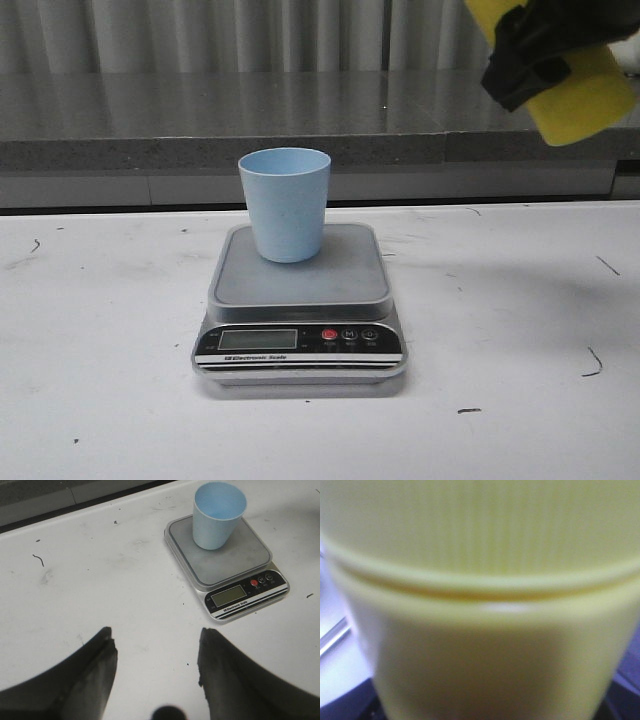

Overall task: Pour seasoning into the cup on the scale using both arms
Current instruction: 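Lift the yellow bottle and tilt its nozzle toward the cup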

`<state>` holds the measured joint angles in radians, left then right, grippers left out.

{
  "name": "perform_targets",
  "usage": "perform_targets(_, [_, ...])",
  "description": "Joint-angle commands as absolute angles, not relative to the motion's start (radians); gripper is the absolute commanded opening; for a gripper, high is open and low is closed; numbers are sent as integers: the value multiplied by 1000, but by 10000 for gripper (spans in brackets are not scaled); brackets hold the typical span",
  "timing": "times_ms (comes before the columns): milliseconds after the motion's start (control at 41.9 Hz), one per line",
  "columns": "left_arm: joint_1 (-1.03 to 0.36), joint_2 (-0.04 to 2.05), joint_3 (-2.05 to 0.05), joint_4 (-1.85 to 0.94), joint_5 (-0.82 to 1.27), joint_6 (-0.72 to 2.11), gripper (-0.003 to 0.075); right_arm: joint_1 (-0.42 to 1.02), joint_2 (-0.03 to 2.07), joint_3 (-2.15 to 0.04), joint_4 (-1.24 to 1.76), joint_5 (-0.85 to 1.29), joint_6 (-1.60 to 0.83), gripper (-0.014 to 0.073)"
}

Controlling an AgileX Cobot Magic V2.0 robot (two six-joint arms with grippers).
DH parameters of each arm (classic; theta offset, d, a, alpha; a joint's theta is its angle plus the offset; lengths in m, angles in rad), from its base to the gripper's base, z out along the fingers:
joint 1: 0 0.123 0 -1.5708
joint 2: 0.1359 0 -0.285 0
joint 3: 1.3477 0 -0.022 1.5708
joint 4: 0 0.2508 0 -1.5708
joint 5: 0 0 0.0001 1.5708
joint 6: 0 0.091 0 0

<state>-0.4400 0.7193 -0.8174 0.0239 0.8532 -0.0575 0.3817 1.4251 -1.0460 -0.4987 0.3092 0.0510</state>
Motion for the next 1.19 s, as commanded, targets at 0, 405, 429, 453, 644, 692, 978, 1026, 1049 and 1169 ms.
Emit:
perform_targets(0, [-437,715,-842,16,790,-69,369,451,1381,-1150,-614,372,50,351])
perform_targets(405, [-437,715,-842,16,790,-69,369,635,1546,-1314,-949,722,30,349])
perform_targets(429, [-437,715,-842,16,790,-69,369,641,1558,-1314,-971,732,29,349])
perform_targets(453, [-437,715,-842,16,790,-69,369,647,1569,-1314,-1000,744,29,349])
perform_targets(644, [-437,715,-842,16,790,-69,369,664,1641,-1314,-1131,807,-6,349])
perform_targets(692, [-437,715,-842,16,790,-69,369,664,1652,-1312,-1154,815,-12,349])
perform_targets(978, [-437,715,-842,16,790,-69,369,664,1678,-1307,-1226,829,-202,349])
perform_targets(1026, [-437,715,-842,16,790,-69,369,664,1678,-1305,-1232,833,-263,349])
perform_targets(1049, [-437,715,-842,16,790,-69,369,664,1678,-1305,-1237,836,-285,349])
perform_targets(1169, [-437,715,-842,16,790,-69,369,664,1678,-1304,-1260,840,-395,349])
